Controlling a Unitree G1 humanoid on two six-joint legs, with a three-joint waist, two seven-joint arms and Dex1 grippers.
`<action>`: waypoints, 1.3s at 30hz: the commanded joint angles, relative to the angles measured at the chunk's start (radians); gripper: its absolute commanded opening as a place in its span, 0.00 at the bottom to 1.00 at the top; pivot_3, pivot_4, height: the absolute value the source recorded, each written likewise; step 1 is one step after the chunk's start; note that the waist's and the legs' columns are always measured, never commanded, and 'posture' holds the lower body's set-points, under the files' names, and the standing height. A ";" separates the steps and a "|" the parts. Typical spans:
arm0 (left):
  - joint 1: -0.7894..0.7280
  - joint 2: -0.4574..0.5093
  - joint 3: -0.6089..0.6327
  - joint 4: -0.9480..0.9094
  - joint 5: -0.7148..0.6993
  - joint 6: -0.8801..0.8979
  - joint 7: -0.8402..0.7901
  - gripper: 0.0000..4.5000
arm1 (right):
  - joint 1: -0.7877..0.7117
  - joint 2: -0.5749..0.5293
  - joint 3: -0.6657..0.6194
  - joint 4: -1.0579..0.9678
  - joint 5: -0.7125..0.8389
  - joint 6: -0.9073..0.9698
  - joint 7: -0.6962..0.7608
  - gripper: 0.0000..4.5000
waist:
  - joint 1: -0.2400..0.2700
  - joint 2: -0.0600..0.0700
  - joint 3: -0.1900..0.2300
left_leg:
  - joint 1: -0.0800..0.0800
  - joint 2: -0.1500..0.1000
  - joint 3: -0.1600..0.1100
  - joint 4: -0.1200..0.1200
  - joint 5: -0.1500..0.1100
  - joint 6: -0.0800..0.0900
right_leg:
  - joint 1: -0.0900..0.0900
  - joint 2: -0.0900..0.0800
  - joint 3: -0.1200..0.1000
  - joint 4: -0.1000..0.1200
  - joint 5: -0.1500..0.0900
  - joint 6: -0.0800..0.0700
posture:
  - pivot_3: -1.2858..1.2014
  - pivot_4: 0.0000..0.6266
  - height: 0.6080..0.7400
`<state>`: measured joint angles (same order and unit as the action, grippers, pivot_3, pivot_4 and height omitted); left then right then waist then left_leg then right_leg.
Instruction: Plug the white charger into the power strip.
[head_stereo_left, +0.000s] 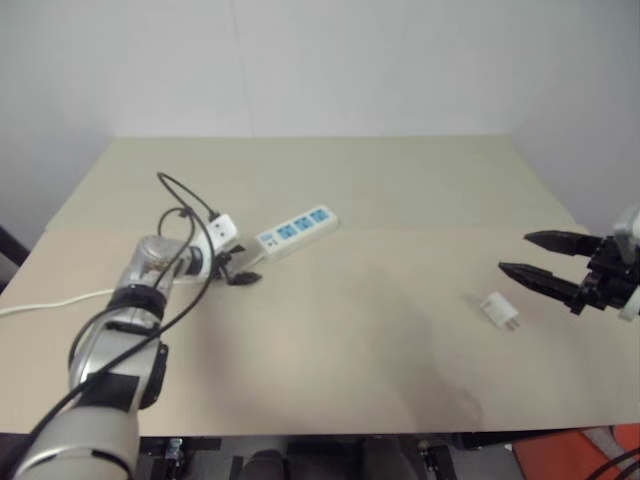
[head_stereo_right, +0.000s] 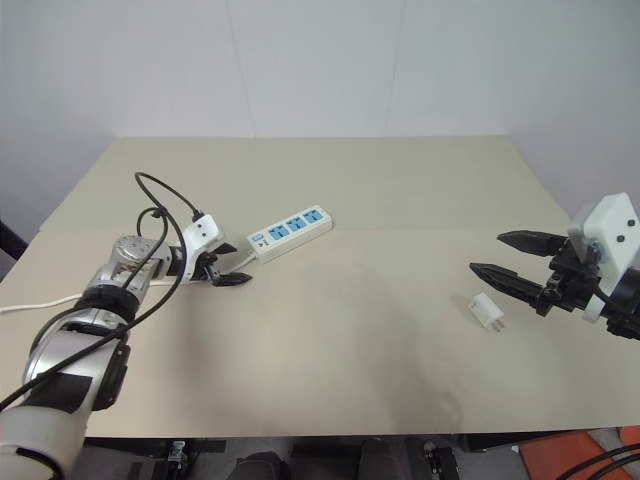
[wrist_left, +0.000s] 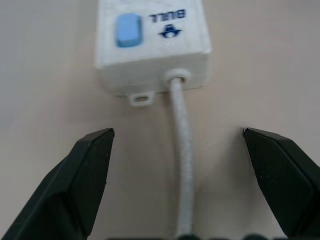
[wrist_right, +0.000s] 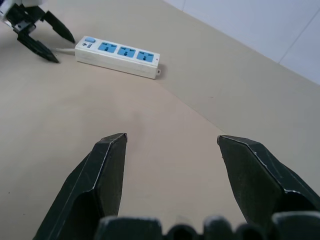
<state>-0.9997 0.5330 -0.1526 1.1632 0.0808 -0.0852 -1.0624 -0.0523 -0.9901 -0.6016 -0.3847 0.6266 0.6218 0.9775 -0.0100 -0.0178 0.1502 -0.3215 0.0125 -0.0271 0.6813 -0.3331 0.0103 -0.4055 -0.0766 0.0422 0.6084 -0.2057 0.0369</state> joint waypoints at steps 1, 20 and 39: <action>-0.028 -0.032 -0.002 0.044 0.029 -0.004 0.060 1.00 | 0.004 0.003 -0.055 -0.035 0.031 0.001 -0.013 0.78 | 0.001 0.000 0.000 | 0.000 0.000 0.000 0.000 0.000 0.000 | 0.000 0.000 0.000 0.000 0.000 0.000 | 0.52 0.24 1.00; 0.021 -0.046 -0.020 0.044 0.058 -0.049 -0.013 0.08 | 0.076 0.011 -0.092 -0.101 0.061 0.014 -0.050 0.78 | -0.003 0.002 -0.002 | 0.003 0.000 -0.001 0.000 0.000 -0.001 | 0.003 0.000 0.001 0.001 -0.001 0.001 | 0.52 0.24 1.00; 0.375 0.140 -0.035 -0.559 -0.060 -0.028 -0.347 0.27 | 0.028 -0.003 -0.032 -0.077 0.057 0.009 -0.041 0.78 | -0.003 0.002 -0.002 | 0.003 0.000 0.000 -0.001 0.000 0.000 | 0.002 0.000 0.001 0.000 -0.002 0.001 | 0.52 0.24 1.00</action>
<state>-0.6395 0.6527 -0.1672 0.6050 0.0033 -0.0956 -1.3919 -0.0113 -0.9755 -0.6181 -0.4590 0.6737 0.6400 0.9359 -0.0128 -0.0157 0.1486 -0.3183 0.0128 -0.0275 0.6803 -0.3330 0.0101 -0.4034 -0.0766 0.0432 0.6087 -0.2077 0.0376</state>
